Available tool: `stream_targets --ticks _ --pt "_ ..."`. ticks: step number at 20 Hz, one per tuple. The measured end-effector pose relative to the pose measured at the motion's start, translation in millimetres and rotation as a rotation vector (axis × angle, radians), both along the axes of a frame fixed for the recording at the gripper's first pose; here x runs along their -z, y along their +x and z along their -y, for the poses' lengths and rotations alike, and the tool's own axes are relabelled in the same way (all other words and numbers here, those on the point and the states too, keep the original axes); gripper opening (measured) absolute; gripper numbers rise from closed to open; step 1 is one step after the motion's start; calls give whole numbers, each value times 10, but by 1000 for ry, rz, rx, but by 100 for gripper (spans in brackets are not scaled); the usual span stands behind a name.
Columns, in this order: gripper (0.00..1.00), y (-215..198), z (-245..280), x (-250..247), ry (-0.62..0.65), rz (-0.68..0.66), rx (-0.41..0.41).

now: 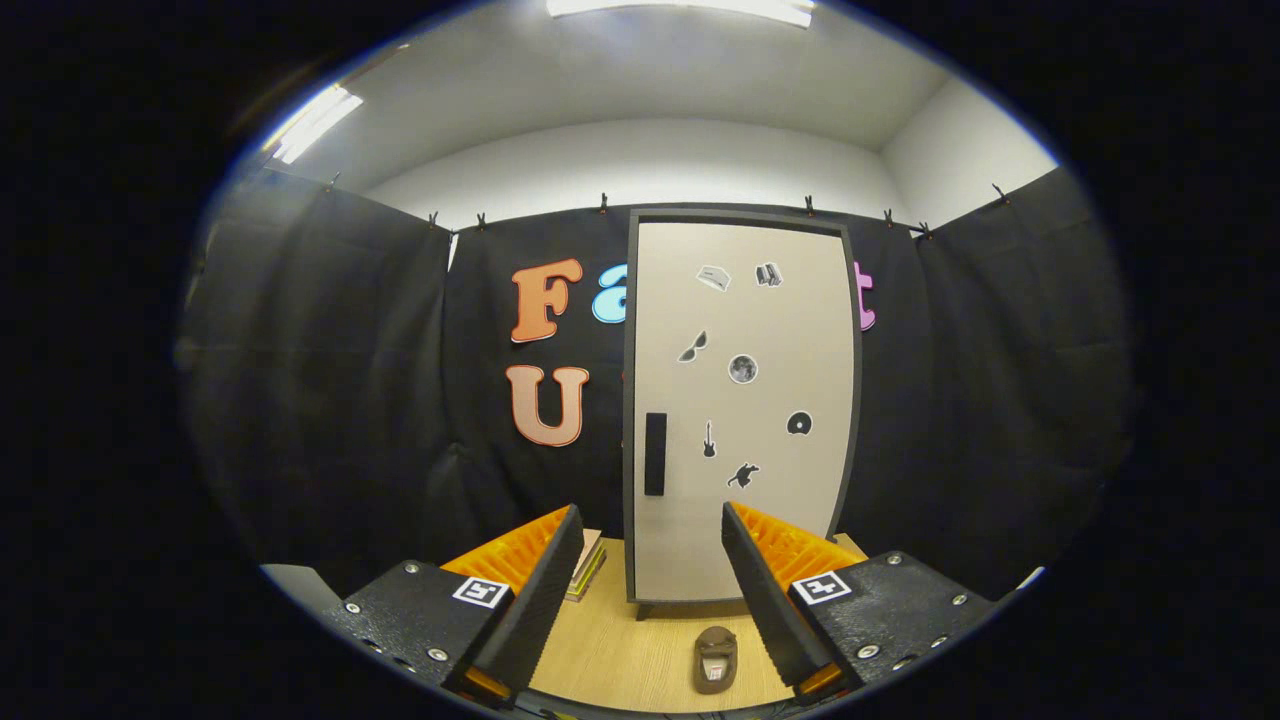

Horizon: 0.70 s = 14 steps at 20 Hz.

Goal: Open the shoe cabinet door, grab the shoes and put them into the shoe cabinet, then close the shoe cabinet door.

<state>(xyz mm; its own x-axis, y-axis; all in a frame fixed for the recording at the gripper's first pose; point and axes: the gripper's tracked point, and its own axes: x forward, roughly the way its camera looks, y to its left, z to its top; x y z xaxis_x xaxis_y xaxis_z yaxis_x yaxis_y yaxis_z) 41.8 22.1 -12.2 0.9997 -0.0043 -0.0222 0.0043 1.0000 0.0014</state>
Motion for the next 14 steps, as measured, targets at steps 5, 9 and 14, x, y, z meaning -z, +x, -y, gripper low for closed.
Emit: stream_targets --ticks 5,9,14 --pt "88 138 -28 76 -6 -2 29" --pt "88 323 -65 93 -21 -7 42" --pt "88 658 -108 171 -26 -16 28"
